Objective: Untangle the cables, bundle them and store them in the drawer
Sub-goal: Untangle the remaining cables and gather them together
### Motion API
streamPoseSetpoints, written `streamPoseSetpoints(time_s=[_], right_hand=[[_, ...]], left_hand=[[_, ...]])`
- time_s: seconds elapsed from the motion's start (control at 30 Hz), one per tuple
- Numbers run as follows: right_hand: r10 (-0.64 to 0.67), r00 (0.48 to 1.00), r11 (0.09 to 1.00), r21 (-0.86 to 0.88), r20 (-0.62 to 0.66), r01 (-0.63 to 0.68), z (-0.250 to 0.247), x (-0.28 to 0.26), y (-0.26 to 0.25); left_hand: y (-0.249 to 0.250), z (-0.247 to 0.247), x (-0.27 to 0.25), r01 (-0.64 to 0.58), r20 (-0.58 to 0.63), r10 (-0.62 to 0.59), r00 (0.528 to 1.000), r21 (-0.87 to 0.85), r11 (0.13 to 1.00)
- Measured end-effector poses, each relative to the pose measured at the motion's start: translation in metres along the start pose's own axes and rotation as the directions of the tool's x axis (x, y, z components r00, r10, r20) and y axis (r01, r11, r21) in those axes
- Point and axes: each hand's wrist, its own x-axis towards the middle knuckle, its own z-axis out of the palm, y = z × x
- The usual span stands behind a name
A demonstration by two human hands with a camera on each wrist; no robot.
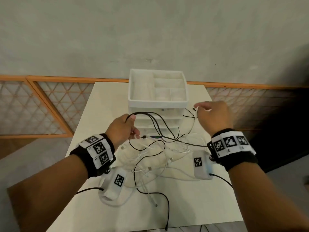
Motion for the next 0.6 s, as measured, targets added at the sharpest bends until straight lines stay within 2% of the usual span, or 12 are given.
streamPoseSetpoints(time_s=[0.03, 0.1, 0.17, 0.2, 0.27, 0.33, 0.4, 0.5, 0.6], right_hand=[[-0.006, 1.0, 0.995, -0.096, 0.027, 0.009, 0.005, -0.004, 0.004], [-0.1, 0.993, 0.989, -0.103, 0.058, 0.105, 0.014, -0.019, 0.005], [-0.263, 0.961, 0.961, 0.11, 0.09, 0.253, 0.024, -0.035, -0.002], [-0.304, 0.941, 0.937, 0.224, 0.147, 0.268, 0.029, -0.043, -0.01], [-0.325, 0.869, 0.933, 0.277, 0.374, 0.23, 0.037, -0.059, -0.026], [-0.34, 0.789, 0.941, 0.181, 0.513, 0.287, 0.046, -0.068, -0.033], [-0.395, 0.778, 0.917, 0.163, 0.488, 0.364, 0.047, -0.066, -0.033], [-0.442, 0.834, 0.897, 0.182, 0.331, 0.404, 0.031, -0.051, -0.037], [-0.44, 0.889, 0.882, 0.247, 0.128, 0.401, 0.005, -0.031, -0.048]], left_hand=[[0.008, 0.001, 0.0, -0.004, -0.002, 0.004, 1.0, -0.025, 1.0], [0.022, 0.005, 0.0, 0.015, -0.007, -0.016, 1.0, -0.106, 0.994], [0.034, 0.011, -0.001, 0.028, -0.007, -0.03, 1.0, -0.188, 0.982], [0.039, 0.016, -0.002, 0.023, -0.006, -0.025, 1.0, -0.206, 0.978], [0.045, 0.025, -0.004, 0.002, 0.0, -0.002, 1.0, -0.203, 0.979], [0.05, 0.03, -0.006, -0.026, 0.017, 0.029, 0.999, -0.181, 0.983], [0.052, 0.031, -0.007, -0.051, 0.054, 0.061, 0.997, -0.174, 0.983], [0.042, 0.026, -0.009, -0.076, 0.143, 0.095, 0.985, -0.132, 0.988], [0.017, 0.024, -0.009, -0.056, 0.186, 0.064, 0.98, -0.047, 0.997]])
